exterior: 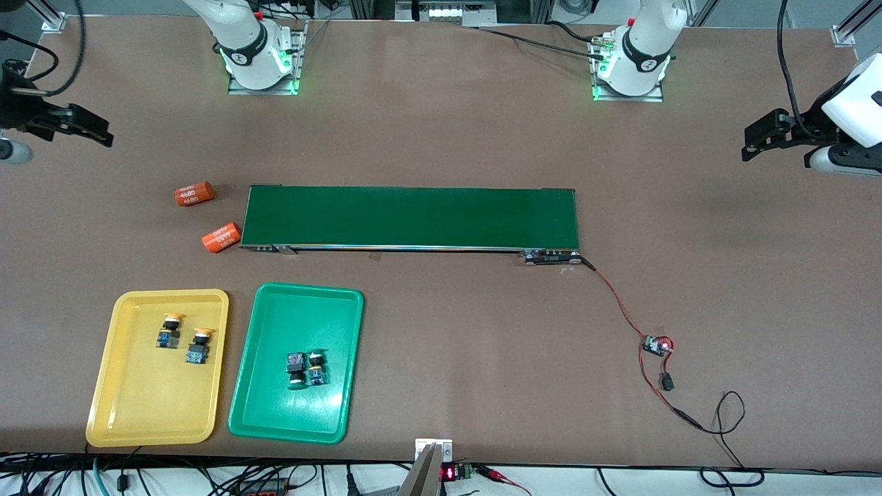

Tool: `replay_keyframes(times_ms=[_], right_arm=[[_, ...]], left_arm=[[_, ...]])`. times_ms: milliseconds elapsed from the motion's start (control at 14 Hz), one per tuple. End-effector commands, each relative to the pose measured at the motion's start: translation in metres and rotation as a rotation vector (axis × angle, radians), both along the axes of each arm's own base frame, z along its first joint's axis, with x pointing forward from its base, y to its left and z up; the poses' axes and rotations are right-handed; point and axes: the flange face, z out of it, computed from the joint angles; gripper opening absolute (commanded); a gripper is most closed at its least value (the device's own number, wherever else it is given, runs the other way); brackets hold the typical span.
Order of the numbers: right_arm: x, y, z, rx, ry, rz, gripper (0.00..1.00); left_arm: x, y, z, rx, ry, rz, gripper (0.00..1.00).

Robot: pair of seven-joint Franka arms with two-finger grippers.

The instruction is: Sort buttons by color to trays

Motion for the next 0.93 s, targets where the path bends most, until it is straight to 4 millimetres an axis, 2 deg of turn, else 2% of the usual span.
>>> replay_keyframes(times_ms=[0, 285, 357, 428, 856], right_arm=[[-0.003, 0.012, 0.004, 0.019, -0.003, 0.041, 1.00], [0.007, 0.041, -0.005, 0.011, 0.018, 0.080, 1.00], [0.013, 0.040, -0.017, 0.008, 0.035, 0.079, 1.00], [0.015, 0.040, -0.020, 0.003, 0.034, 0.079, 1.00], [0.010, 0.042, -0.018, 0.003, 0.045, 0.083, 1.00]], left_arm=[[0.002, 0.001, 0.006, -0.003, 0.004, -0.009, 1.00], [0.002, 0.001, 0.006, -0.003, 0.004, -0.009, 1.00], [0.002, 0.001, 0.006, -0.003, 0.004, -0.009, 1.00], [0.002, 0.001, 0.006, -0.003, 0.004, -0.010, 1.00], [0.001, 0.004, 0.006, 0.005, 0.005, -0.007, 1.00]])
